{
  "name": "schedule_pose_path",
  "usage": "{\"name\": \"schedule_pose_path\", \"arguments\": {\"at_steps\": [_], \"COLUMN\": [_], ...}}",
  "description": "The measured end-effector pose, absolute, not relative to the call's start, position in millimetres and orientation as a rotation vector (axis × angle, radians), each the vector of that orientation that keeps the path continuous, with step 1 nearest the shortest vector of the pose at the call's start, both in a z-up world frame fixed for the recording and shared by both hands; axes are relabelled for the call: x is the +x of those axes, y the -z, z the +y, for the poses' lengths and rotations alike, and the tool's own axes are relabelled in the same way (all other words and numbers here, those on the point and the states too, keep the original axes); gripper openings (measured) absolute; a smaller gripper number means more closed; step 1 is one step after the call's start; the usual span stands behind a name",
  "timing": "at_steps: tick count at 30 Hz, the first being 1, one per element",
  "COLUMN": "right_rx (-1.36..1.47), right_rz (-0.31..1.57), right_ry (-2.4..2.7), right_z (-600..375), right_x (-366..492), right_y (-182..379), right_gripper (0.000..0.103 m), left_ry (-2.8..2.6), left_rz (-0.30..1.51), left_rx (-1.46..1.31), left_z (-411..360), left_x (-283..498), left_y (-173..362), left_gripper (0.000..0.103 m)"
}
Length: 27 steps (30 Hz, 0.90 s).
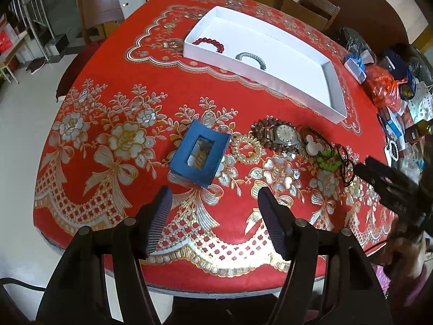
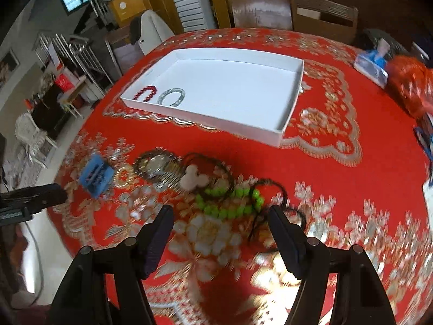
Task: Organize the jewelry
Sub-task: 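Grasp the blue hair clip with the left tool while the right tool grasps the black hair tie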
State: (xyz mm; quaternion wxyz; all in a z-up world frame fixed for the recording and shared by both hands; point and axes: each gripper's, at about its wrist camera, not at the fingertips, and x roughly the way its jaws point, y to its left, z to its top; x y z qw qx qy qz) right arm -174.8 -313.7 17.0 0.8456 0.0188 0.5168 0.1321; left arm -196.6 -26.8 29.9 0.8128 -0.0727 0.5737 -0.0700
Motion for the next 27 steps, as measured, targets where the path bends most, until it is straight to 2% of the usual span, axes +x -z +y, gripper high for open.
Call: {"name": "schedule_pose_path", "arguments": {"at_steps": [1,3,9,23,27], "right_rx": [0.032,0.018,-0.059,-0.075,-0.075], "right_rz": [1.094,1.111,1.154,1.205,1.201], "right_ry": [-0.288,-0.297,-0.324,-0.325,-0.328], "right_z": [-313,-311,-296,-287,-282], "right_x": [-168,-156,-128,-100,-97], "right_y": [-14,-10,6,32,36], "right_gripper": [0.057,0.05,0.042,0.04,0.013], "left_ry": [0.151,0.159,0.165,0.203,0.217], "left_rz": [1.226,1.231,1.256,1.329,1.35], "left_rx": [-0.153,-0.146,-0.122,-0.038,-0.061], "left_z": [-27,-27,-26,-31,-27], "left_x": [-195,-192,-180,-146,-140], "left_y": [-30,-29,-19,10,17], "left_gripper": [0.066,0.066,0.071,0.071,0.071]}}
